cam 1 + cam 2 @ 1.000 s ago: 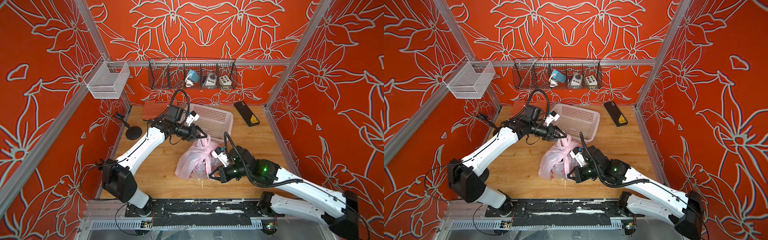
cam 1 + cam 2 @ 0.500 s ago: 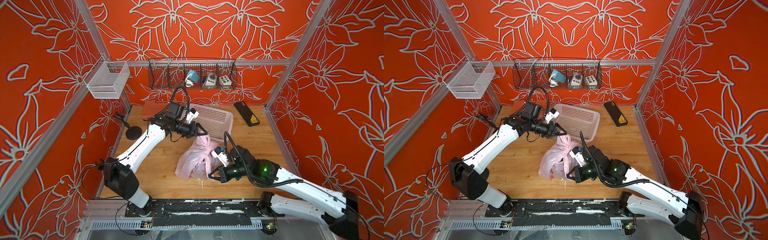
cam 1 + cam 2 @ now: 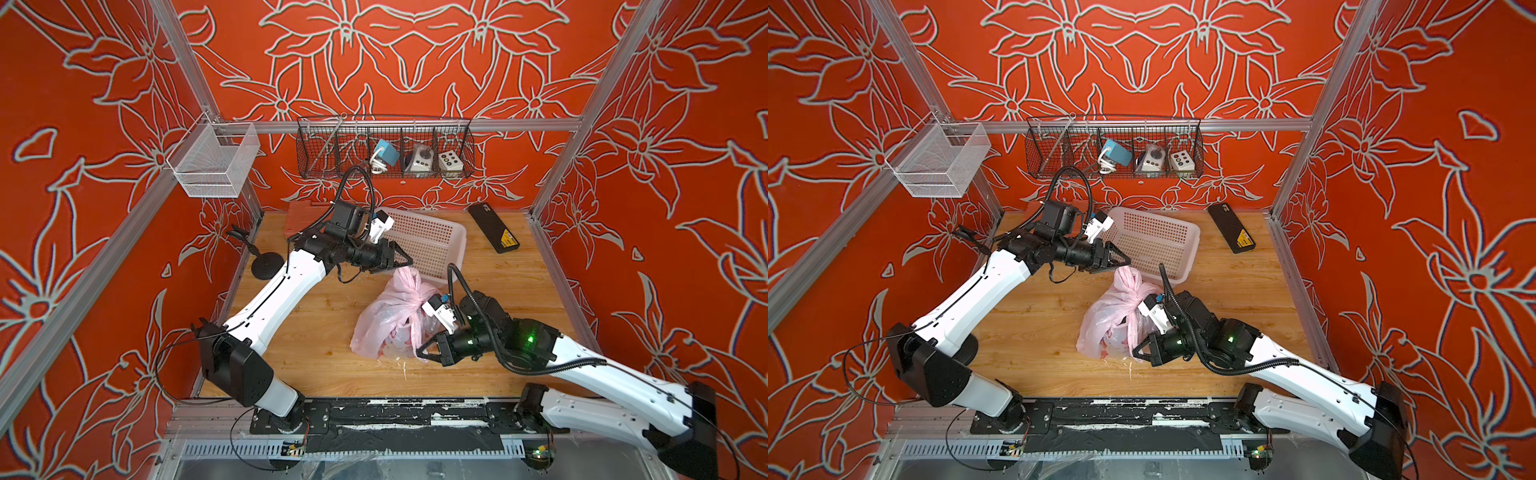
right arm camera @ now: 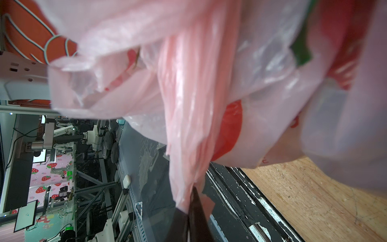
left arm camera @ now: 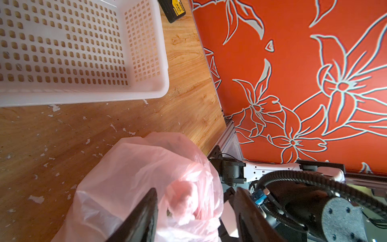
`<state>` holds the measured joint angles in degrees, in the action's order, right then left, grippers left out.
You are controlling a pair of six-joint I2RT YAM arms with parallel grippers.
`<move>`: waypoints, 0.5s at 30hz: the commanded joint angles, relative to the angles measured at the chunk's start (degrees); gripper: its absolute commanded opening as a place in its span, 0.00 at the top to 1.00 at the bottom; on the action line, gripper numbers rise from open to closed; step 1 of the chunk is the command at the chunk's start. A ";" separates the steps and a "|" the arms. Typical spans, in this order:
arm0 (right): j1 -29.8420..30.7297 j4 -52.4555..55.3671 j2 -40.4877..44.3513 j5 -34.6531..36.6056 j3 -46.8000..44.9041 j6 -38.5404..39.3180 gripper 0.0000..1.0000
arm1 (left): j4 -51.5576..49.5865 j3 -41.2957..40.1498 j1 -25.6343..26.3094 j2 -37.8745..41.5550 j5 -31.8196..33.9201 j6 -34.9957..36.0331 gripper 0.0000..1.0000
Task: Place the pineapple into a plastic bag & tie a knot
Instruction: Tie the plastic bag at the center of the board.
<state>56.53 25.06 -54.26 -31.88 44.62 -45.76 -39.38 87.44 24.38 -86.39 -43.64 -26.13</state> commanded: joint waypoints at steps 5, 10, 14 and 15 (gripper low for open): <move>-0.12 -1.07 0.21 -0.73 0.58 0.08 1.00 | 2.82 0.24 0.14 0.95 -3.84 -2.72 0.42; -0.09 -1.05 0.12 -0.82 0.70 0.16 1.00 | 2.11 -1.99 0.14 0.62 -4.18 -2.10 0.42; -0.15 -1.02 -0.06 -0.82 0.64 0.17 1.00 | 2.68 -3.41 0.23 0.77 -5.21 -2.42 0.44; -0.10 -1.07 -0.14 -0.88 0.66 0.20 1.00 | 2.46 -3.50 0.23 0.74 -5.23 -2.20 0.44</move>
<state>56.53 25.04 -54.30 -32.03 44.62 -45.74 -37.21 84.38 24.38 -86.21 -47.16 -28.42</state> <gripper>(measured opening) 0.045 0.558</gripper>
